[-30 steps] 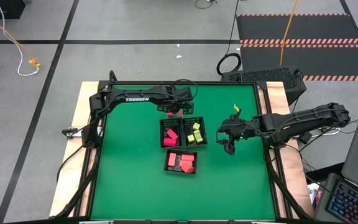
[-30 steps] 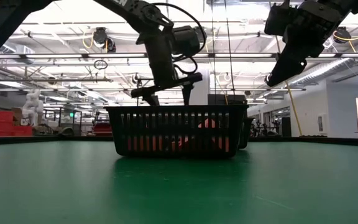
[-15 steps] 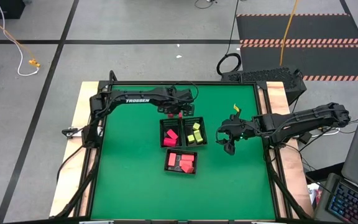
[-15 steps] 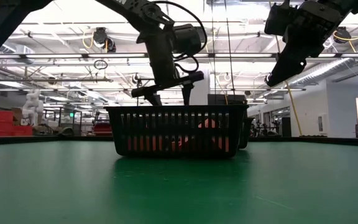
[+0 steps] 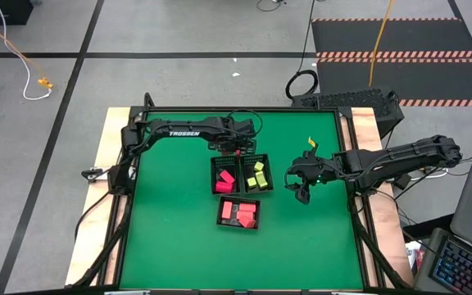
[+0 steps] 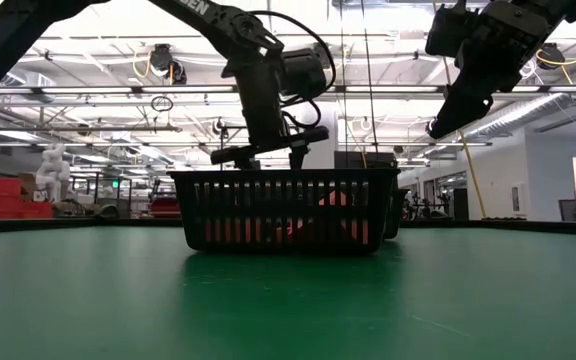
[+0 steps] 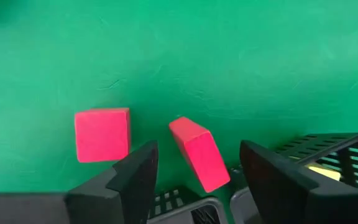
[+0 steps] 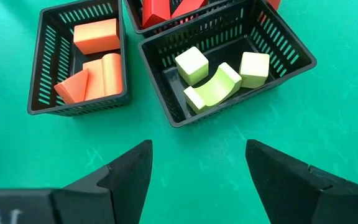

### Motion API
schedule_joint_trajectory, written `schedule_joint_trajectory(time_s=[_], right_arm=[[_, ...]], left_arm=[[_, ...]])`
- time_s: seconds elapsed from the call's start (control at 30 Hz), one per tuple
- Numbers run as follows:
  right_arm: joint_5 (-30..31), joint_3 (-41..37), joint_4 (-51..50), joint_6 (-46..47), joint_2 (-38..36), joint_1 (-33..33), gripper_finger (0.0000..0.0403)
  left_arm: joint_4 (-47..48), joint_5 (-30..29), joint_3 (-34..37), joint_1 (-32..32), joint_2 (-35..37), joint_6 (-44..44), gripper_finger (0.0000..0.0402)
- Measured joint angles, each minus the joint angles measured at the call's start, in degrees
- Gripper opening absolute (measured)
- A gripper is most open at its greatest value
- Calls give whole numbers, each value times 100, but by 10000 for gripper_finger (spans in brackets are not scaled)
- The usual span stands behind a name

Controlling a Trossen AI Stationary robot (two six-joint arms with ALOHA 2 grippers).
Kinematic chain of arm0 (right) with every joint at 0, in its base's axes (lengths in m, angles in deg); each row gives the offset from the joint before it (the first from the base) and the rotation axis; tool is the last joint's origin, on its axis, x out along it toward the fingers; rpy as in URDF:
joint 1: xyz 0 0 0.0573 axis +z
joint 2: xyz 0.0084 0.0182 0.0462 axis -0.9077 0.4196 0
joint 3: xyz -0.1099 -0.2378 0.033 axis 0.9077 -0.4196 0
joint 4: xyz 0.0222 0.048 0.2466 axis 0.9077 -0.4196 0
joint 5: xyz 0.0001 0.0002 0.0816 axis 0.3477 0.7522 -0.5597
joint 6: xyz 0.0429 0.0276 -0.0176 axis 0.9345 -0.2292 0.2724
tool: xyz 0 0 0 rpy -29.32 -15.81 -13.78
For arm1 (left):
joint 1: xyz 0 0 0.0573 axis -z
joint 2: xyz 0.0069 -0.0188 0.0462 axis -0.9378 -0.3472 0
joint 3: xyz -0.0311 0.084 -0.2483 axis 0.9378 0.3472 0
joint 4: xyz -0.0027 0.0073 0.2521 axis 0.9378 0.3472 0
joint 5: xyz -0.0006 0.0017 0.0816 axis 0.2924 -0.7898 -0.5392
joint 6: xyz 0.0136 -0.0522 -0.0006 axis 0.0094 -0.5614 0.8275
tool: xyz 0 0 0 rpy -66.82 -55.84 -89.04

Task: Sort & place blocks by color
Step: Put the red block into the top left black bin

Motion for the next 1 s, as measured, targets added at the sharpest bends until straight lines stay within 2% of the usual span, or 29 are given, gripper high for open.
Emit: schedule_joint_trajectory(time_s=[0.2, 0.43, 0.6, 0.73, 0.9, 1.0], right_arm=[[1, 0, 0, -20, 0, 0, 251], [0, 0, 0, -20, 0, 0, 251], [0, 0, -2, -22, 0, 0, 251], [0, 0, -74, -44, 0, 0, 251], [2, 0, -137, -44, 0, 0, 251], [0, 0, -139, -44, 0, 0, 251]], left_arm=[[-18, -4, 0, 0, 0, 19, 196], [-78, -6, 0, -11, 0, 22, 101], [-501, -9, 0, -11, 0, 82, 45], [-955, 61, 0, -9, 0, 176, 44], [-1222, 149, 0, -20, 33, 374, 85], [-1226, 147, -10, -85, 92, 466, 84]])
